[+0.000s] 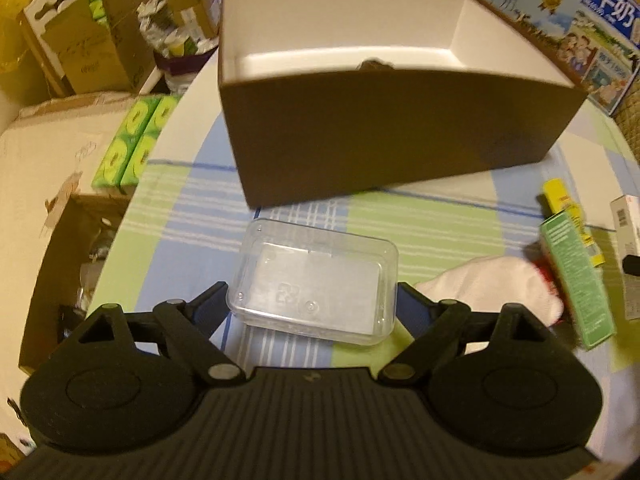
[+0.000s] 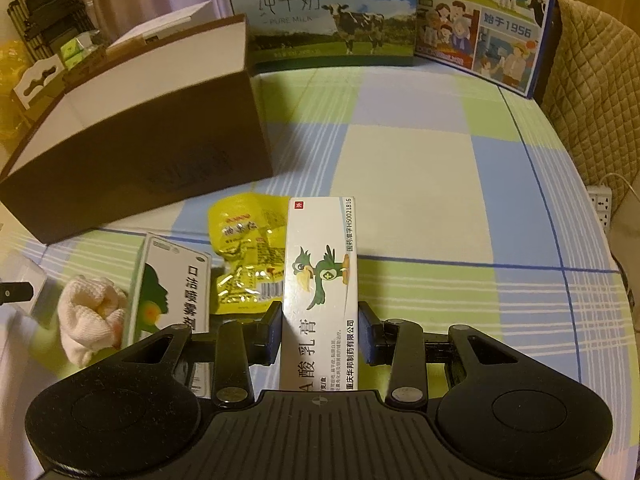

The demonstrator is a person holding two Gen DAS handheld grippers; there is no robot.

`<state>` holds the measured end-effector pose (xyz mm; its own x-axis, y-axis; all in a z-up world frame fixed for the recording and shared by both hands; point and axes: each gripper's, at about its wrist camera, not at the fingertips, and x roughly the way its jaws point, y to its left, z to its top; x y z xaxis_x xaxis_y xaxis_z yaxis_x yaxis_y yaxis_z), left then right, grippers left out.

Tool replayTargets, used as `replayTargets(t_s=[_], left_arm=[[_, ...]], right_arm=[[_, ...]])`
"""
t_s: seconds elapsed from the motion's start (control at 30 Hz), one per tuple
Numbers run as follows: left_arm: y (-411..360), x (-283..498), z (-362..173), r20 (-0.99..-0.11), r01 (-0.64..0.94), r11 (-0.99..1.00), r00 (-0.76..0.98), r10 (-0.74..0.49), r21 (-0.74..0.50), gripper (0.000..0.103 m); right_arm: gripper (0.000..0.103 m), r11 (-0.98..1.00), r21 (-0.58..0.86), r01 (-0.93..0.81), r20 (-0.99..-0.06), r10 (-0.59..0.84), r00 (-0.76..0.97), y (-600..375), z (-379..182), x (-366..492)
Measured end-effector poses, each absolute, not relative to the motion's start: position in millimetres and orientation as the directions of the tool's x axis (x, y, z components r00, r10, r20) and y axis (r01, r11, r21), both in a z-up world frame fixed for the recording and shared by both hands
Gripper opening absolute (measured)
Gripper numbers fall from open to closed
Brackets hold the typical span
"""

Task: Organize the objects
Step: 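Carry the container and ointment box into the brown box and open both tools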

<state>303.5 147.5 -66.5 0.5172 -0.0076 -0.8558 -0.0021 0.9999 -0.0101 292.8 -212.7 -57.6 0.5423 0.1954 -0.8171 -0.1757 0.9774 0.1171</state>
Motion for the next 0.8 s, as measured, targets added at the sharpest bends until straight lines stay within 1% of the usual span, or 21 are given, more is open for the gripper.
replayTargets(t_s=[0.43,0.8], left_arm=[[138.2,306.4,-7.9,-0.775,0.05,0.999,0.631,-0.044,-0.016,0.086],[134.5,341.3,23.3,-0.717,0.063,0.998,0.696,-0.045,-0.002,0.086]], right_arm=[[0.035,0.948,0.154,-0.279,-0.745,0.297,0.597,-193.8,-10.3,302.3],[0.035,0.902,0.192,-0.386,-0.662,0.41,0.628,-161.1,31.5,340.5]])
